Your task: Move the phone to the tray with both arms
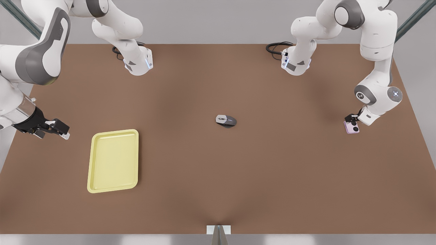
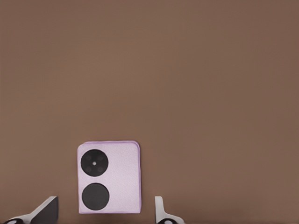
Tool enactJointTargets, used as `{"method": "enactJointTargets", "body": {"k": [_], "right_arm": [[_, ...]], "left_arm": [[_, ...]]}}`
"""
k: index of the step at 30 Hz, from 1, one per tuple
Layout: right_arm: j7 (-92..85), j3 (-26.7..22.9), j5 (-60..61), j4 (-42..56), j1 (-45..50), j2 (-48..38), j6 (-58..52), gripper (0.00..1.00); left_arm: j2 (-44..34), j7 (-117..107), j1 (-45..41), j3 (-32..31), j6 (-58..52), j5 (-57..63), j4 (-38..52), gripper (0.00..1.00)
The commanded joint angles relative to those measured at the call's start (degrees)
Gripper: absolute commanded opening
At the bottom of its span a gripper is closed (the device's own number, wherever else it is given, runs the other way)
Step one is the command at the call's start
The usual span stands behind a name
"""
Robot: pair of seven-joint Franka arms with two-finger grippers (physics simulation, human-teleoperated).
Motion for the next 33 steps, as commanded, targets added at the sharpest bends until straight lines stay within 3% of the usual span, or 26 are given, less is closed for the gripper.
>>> {"method": "enactJointTargets", "body": {"k": [1, 14, 33], "right_arm": [[-0.08, -0.01, 0.05, 0.03, 0.00, -0.08, -0.02, 1.00], [-0.08, -0.19, -0.03, -0.06, -0.17, 0.18, -0.02, 1.00], [0.01, -0.10, 0.05, -0.06, -0.09, 0.01, -0.11, 1.00]], "left_arm": [[0.60, 10.23, 0.05, 0.03, 0.54, -3.52, 0.01, 1.00], [5.26, 10.23, 0.13, -2.25, 4.23, -11.52, 1.24, 1.00], [9.75, 10.85, 0.84, -2.25, 6.26, -10.21, 4.05, 1.00]]}}
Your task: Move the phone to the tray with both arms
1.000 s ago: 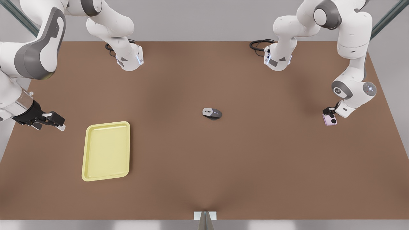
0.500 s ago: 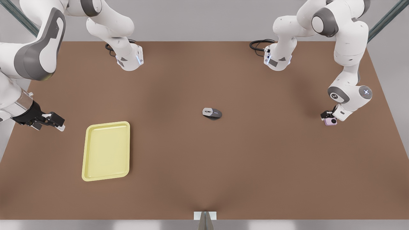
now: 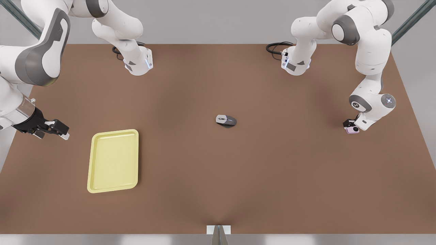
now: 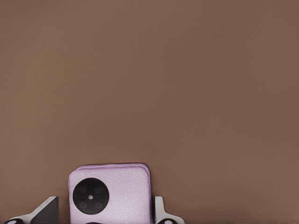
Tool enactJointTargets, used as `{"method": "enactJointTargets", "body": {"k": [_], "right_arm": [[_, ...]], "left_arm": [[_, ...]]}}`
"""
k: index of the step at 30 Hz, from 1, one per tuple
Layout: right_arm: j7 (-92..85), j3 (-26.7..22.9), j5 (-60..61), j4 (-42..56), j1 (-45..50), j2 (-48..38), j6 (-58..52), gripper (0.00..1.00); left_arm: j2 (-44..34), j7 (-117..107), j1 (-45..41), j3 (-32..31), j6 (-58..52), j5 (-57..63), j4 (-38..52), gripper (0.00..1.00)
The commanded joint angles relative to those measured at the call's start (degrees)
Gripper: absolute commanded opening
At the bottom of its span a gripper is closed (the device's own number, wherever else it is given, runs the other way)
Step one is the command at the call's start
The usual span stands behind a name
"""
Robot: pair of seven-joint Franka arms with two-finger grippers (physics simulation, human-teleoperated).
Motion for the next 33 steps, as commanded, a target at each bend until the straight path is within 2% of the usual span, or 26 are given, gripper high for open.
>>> {"method": "enactJointTargets", "body": {"k": [1, 2, 3, 14, 22, 25, 29, 32, 33], "right_arm": [[-0.05, 0.05, 0.09, 0.07, 0.00, -0.12, -0.10, 1.00], [-0.05, 0.05, 0.09, 0.07, 0.09, -0.12, -0.10, 1.00], [-0.05, -0.04, 0.00, 0.07, 0.00, -0.12, -0.10, 1.00], [-0.05, 0.05, 0.09, 0.07, 0.09, -0.20, -0.45, 1.00], [-0.05, -0.04, 0.09, 0.07, 0.09, -0.20, -0.45, 1.00], [-0.05, 0.05, 0.09, 0.07, 0.09, -0.20, -0.45, 1.00], [-0.05, 0.05, 0.09, 0.07, 0.18, -0.29, -0.45, 1.00], [-0.05, 0.05, 0.09, 0.07, 0.09, -0.29, -0.45, 1.00], [-0.05, 0.05, 0.09, 0.07, 0.18, -0.29, -0.45, 1.00]], "left_arm": [[0.00, 1.67, 0.01, 0.01, 0.36, -0.05, 0.02, 1.00], [0.00, 1.67, 0.01, 0.01, 0.36, -0.05, 0.02, 0.86], [0.00, 1.67, 0.01, 0.01, 0.36, -0.05, 0.02, 0.80], [-0.35, 1.59, -0.34, 0.01, -0.26, -0.05, 0.46, 0.78], [-3.34, 0.09, -5.44, 0.36, -6.76, -0.04, 3.10, 0.78], [-5.88, -6.05, -12.38, 0.97, -11.50, 0.04, 3.01, 0.78], [-7.29, -28.11, -29.78, 1.15, -16.25, 0.13, 4.41, 0.78], [-3.87, -48.59, -42.53, 0.88, -19.33, 0.22, 9.42, 0.78], [-1.59, -55.60, -45.69, 0.88, -23.71, 0.22, 14.50, 0.78]]}}
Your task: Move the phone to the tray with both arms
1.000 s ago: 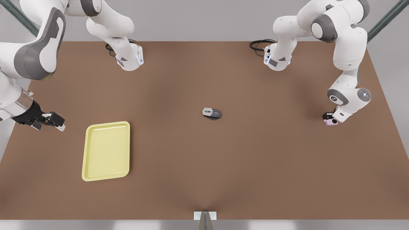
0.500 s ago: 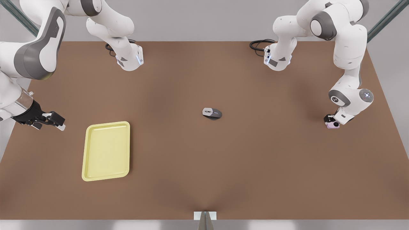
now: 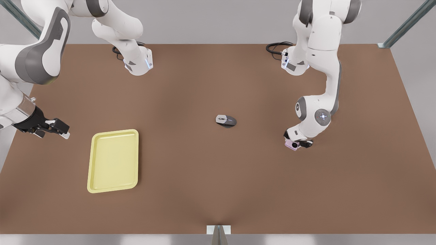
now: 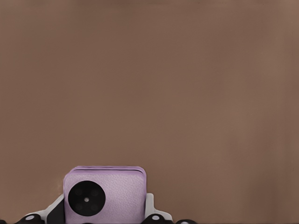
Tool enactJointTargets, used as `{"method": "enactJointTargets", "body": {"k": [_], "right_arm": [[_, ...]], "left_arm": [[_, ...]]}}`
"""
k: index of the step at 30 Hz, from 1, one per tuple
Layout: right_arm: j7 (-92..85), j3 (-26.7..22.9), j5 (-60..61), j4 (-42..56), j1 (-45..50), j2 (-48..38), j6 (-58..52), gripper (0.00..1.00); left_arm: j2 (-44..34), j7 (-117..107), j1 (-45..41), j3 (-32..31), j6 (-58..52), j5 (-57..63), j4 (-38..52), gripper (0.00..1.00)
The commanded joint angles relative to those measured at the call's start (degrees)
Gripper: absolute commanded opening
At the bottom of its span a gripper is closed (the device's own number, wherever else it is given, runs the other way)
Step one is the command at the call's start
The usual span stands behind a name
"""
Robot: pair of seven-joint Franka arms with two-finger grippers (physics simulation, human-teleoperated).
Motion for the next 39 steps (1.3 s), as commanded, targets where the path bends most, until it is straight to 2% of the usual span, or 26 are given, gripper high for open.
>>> {"method": "enactJointTargets", "body": {"k": [1, 4, 9, 11, 12, 15, 17, 22, 24, 25, 26, 29, 30, 32, 34, 36, 38, 39], "right_arm": [[-0.04, -0.01, 0.04, 0.03, 0.05, -0.07, -0.03, 1.00], [-0.04, -0.10, 0.13, 0.03, -0.21, 0.11, 0.06, 1.00], [0.05, -0.01, 0.22, 0.12, 0.32, -0.42, -0.38, 1.00], [-0.03, 0.08, 0.22, 0.12, 0.06, -0.33, -0.38, 1.00], [0.05, 0.08, 0.13, 0.03, 0.14, -0.33, -0.38, 1.00], [0.23, 0.16, 0.22, 0.12, 0.49, -0.60, -0.38, 1.00], [0.23, 0.08, 0.13, 0.03, 0.41, -0.60, -0.46, 1.00], [0.23, -0.01, 0.22, 0.12, 0.32, -1.12, -0.99, 1.00], [0.40, -0.72, -0.05, 0.29, -0.21, -1.21, -1.17, 1.00], [0.40, -0.63, 0.04, 0.21, -0.21, -1.91, -7.65, 1.00], [0.49, -0.80, -0.22, 0.29, -0.56, -1.83, -11.01, 1.00], [0.40, -3.00, 0.04, 0.64, -0.56, -1.56, -11.36, 1.00], [0.40, -2.74, 0.04, 1.17, -0.12, -1.56, -11.45, 1.00], [0.40, -2.56, 0.13, 1.35, 0.05, -1.56, -12.77, 1.00], [0.32, -2.47, 0.04, 1.26, 0.23, -1.12, -12.24, 1.00], [0.49, -1.33, -0.84, 1.17, 1.90, 0.11, -12.59, 1.00], [0.31, -0.37, -0.13, 1.09, 2.87, 0.28, -12.33, 1.00], [0.58, 0.08, -0.75, 0.91, 5.06, 0.46, -12.24, 1.00]], "left_arm": [[4.63, -50.12, -5.23, -0.11, -14.17, -0.02, 9.11, 0.78], [17.02, -68.23, -8.75, -0.55, -30.08, 0.51, 32.58, 0.78], [27.31, -91.79, -8.84, -9.08, -31.75, -0.02, 52.01, 0.78], [28.54, -93.72, -8.84, -10.66, -30.88, 0.07, 53.86, 0.79], [31.62, -95.83, -8.75, -11.45, -30.88, 0.07, 59.13, 0.79], [36.80, -95.22, -9.28, -12.42, -25.26, 0.77, 66.52, 0.79], [39.53, -92.85, -10.51, -13.12, -18.75, 3.67, 69.15, 0.79], [42.34, -90.21, -11.92, -14.62, -13.48, 5.26, 73.11, 0.80], [42.43, -88.89, -12.45, -14.70, -13.30, 5.26, 73.11, 0.80], [42.52, -88.80, -12.62, -14.70, -13.04, 5.26, 73.11, 1.00], [42.96, -88.89, -13.06, -14.79, -11.45, 5.26, 73.11, 1.00], [42.43, -89.51, -12.89, -14.88, -11.97, 5.26, 73.11, 1.00], [40.94, -88.98, -12.45, -14.79, -17.50, 5.17, 72.50, 1.00], [34.70, -80.02, -6.92, -14.53, -36.22, 4.91, 71.36, 1.00], [23.19, -71.59, 0.64, -14.44, -46.95, 4.73, 64.41, 1.00], [16.68, -64.19, 5.04, -12.69, -58.21, 4.73, 64.41, 1.00], [12.90, -62.53, 4.96, -11.19, -61.11, 5.17, 63.71, 1.00], [11.23, -52.35, 5.13, -7.59, -61.99, 5.35, 63.18, 1.00]]}}
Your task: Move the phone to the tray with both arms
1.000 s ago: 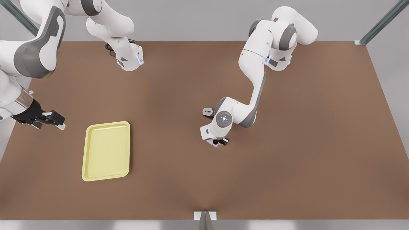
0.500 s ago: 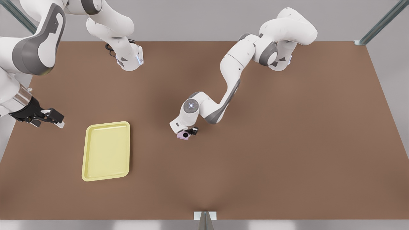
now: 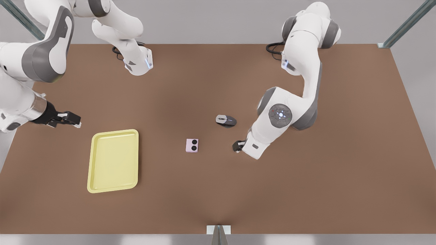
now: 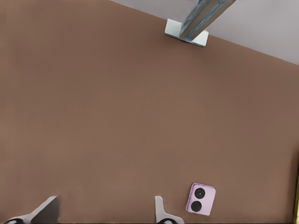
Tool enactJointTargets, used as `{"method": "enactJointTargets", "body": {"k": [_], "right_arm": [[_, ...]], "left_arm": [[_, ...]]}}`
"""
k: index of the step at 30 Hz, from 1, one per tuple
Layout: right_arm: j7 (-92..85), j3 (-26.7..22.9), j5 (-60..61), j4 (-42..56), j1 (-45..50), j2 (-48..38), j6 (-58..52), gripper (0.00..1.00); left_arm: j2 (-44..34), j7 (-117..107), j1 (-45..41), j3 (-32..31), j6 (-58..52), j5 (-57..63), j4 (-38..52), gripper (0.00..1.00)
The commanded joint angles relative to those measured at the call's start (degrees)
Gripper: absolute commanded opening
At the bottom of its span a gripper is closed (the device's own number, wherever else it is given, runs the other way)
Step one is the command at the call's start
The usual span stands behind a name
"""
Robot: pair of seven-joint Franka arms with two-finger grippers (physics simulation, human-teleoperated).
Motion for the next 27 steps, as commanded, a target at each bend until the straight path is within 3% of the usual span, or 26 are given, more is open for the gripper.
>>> {"method": "enactJointTargets", "body": {"k": [1, 6, 9, 16, 19, 25, 26, 27], "right_arm": [[0.63, 0.40, 0.04, -0.14, 4.74, 0.54, -0.81, 1.00], [20.56, 1.55, 2.06, 0.30, 16.60, 9.24, 6.92, 1.00], [34.90, 1.90, 2.85, 2.58, 23.10, 15.04, 10.00, 1.00], [40.27, 4.18, 2.15, -2.68, 25.84, 21.02, 24.06, 1.00], [40.62, 5.15, 2.77, -15.86, 25.66, 19.27, 39.70, 1.00], [40.54, 6.99, 2.77, -18.24, 25.22, 23.31, 49.02, 1.00], [40.54, 7.43, 2.77, -18.24, 25.31, 24.01, 49.11, 1.00], [40.36, 7.61, 2.68, -18.15, 25.22, 24.98, 49.28, 1.00]], "left_arm": [[-2.96, 22.92, 0.29, 5.10, -18.28, 0.22, -0.56, 1.00], [-10.79, 33.12, 0.20, 10.63, -21.45, 0.58, -5.13, 1.00], [-11.14, 38.30, 0.29, 13.89, -21.01, 0.84, -6.28, 1.00], [-11.14, 39.53, 0.29, 14.33, -20.84, 0.75, -6.19, 1.00], [-10.26, 39.45, 0.38, 14.68, -20.49, 0.84, -6.28, 1.00], [-10.88, 49.38, 0.73, 25.14, -20.40, 1.37, -6.10, 1.00], [-13.85, 47.97, 3.00, 22.78, -18.82, 1.80, -6.71, 1.00], [-19.66, 45.25, 16.09, 3.64, -15.48, 10.39, -10.05, 1.00]]}}
